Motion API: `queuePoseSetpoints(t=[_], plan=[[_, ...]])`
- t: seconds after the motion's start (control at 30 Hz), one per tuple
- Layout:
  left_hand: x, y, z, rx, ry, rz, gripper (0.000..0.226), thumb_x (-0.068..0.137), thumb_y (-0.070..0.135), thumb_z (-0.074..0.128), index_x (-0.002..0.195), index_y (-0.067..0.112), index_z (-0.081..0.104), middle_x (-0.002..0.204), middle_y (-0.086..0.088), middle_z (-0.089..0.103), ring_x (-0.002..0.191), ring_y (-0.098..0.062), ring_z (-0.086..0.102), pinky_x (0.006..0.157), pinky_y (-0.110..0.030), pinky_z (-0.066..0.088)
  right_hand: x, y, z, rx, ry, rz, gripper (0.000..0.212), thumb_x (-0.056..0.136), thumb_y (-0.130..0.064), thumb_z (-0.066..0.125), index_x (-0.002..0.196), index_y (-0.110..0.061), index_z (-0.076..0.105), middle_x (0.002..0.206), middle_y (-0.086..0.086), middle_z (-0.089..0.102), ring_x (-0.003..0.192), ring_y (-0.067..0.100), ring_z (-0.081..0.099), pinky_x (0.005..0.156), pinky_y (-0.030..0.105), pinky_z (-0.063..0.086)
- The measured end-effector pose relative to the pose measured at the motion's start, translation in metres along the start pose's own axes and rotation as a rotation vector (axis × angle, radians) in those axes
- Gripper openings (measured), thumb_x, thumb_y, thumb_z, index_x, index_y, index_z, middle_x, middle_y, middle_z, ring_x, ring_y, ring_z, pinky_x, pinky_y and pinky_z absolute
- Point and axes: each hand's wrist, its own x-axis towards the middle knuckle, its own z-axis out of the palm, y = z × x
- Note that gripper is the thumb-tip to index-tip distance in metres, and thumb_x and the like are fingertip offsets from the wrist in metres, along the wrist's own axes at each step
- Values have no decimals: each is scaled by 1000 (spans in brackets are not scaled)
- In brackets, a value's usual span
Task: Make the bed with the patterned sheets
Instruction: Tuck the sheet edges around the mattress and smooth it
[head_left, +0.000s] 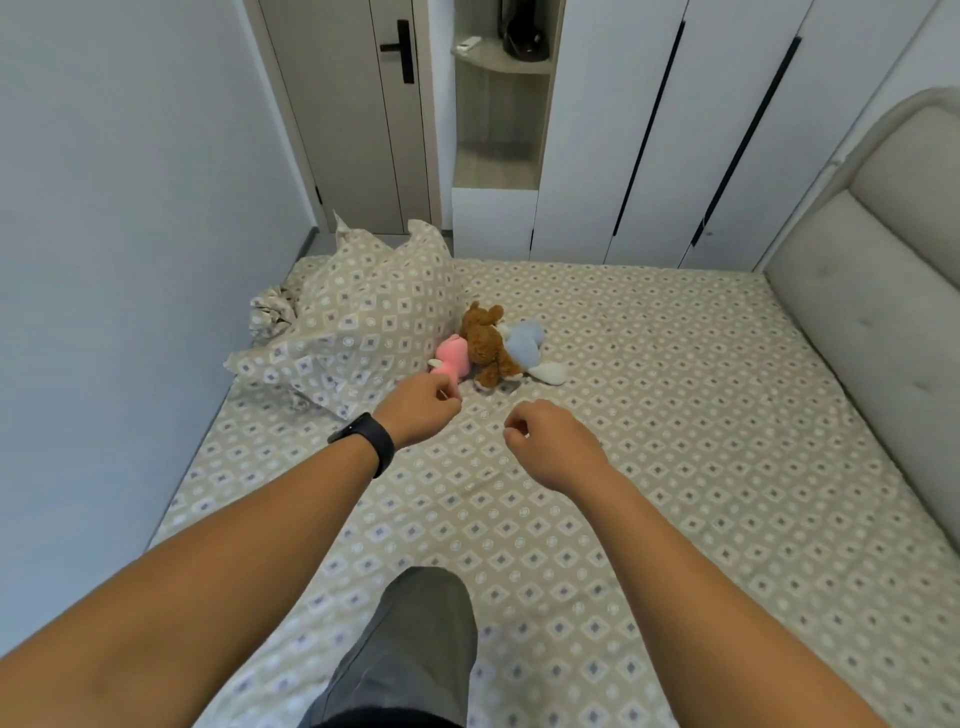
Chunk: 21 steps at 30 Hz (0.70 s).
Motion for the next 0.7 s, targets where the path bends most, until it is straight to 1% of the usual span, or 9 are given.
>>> queuePoseSetpoints(t=[0.1, 0.17, 0.23, 0.3, 0.33, 0.43, 0.5, 0.6, 0.7], plan=[[40, -4, 15, -64, 28, -78, 16, 94, 19, 60, 77, 19, 61, 73, 5, 58, 69, -15, 53, 56, -25, 35, 31, 21, -12, -36, -2, 25, 18, 98, -35, 51, 105, -27, 66, 106, -7, 65, 90, 18, 61, 77, 42, 56], [72, -16, 23, -87, 6, -141, 13, 93, 22, 61, 80, 19, 61, 78, 2, 60, 72, -18, 55, 59, -27, 38, 57, 33, -16, -64, 3, 23, 20, 98, -36, 52, 109, -27, 65, 110, -8, 63, 93, 18, 61, 79, 42, 56], [118, -37, 33, -74, -29, -182, 10, 92, 26, 61, 93, 16, 63, 93, -4, 64, 82, -23, 58, 67, -30, 44, 95, 51, -16, -95, 28, 29, 23, 99, -37, 52, 115, -26, 64, 114, -7, 61, 98, 18, 60, 82, 42, 55], [175, -64, 42, -47, -73, -224, 29, 91, 32, 64, 111, 13, 57, 109, -7, 61, 95, -27, 59, 80, -34, 48, 143, 73, -7, -122, 71, 63, 27, 98, -41, 52, 120, -28, 62, 119, -8, 58, 99, 17, 58, 81, 41, 54], [192, -74, 47, -39, -92, -247, 38, 90, 36, 66, 117, 15, 52, 112, -7, 59, 98, -28, 59, 82, -36, 50, 156, 82, -5, -124, 88, 87, 30, 98, -44, 53, 123, -29, 60, 121, -9, 57, 99, 16, 58, 81, 41, 54], [302, -145, 84, -1, -129, -319, 65, 74, 53, 67, 127, 21, 48, 116, -8, 60, 97, -30, 62, 82, -42, 57, 241, 108, 28, -109, 73, 186, 43, 94, -53, 55, 130, -29, 55, 128, -8, 53, 104, 18, 58, 80, 40, 54], [367, -185, 109, 65, -152, -367, 85, 63, 62, 65, 136, 24, 44, 127, -11, 59, 102, -33, 62, 85, -46, 58, 303, 119, 57, -107, 7, 243, 52, 92, -56, 57, 135, -28, 50, 134, -5, 48, 113, 23, 54, 82, 40, 52], [440, -214, 128, 187, -210, -371, 106, 73, 49, 76, 156, 24, 15, 152, -15, 32, 132, -40, 44, 104, -49, 46, 400, 134, 105, -97, -65, 285, 65, 88, -61, 61, 140, -26, 43, 138, 2, 43, 121, 30, 48, 86, 42, 49], [521, -270, 160, 273, -257, -359, 124, 69, 53, 81, 157, 28, -3, 159, -10, 11, 146, -39, 23, 115, -50, 34, 509, 152, 159, -91, -86, 303, 84, 83, -67, 65, 148, -27, 31, 145, 5, 33, 126, 35, 42, 89, 45, 46]])
